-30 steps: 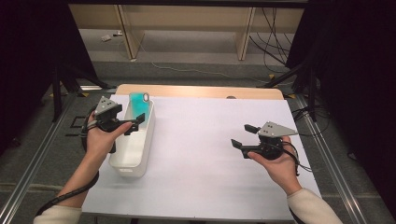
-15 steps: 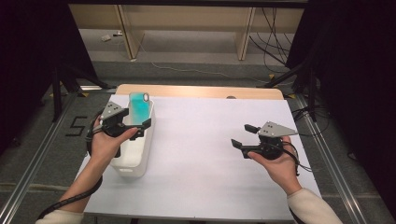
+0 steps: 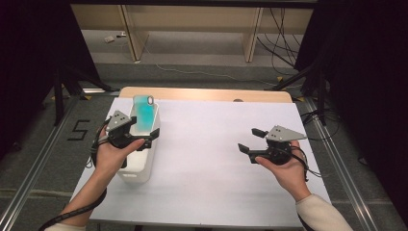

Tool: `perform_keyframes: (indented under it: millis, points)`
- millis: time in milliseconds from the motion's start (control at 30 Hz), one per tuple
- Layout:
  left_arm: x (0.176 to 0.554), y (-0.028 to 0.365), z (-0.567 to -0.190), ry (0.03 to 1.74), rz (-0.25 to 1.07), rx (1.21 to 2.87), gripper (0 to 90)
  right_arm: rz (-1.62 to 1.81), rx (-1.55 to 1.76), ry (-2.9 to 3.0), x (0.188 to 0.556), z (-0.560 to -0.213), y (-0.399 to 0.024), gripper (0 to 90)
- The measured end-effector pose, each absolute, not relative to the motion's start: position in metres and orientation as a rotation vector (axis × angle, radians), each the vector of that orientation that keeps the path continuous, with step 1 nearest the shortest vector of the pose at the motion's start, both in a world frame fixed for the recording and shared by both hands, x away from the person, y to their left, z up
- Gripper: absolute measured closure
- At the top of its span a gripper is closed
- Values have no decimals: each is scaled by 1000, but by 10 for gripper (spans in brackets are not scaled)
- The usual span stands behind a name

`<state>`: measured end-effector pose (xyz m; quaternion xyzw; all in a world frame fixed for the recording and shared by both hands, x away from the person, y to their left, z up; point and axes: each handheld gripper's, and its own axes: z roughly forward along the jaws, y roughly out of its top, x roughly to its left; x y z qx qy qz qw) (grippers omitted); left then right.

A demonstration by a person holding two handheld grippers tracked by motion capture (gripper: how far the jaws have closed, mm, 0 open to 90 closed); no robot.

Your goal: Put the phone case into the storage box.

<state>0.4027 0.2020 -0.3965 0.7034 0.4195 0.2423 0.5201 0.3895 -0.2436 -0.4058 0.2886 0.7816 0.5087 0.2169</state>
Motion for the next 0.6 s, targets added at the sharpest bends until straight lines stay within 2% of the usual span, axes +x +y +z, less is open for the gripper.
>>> perform_keyframes:
  millis: [600]
  points:
    - [377,197,-401,941,572,1695,12,1396,795,2177,389,-405,-244,250]
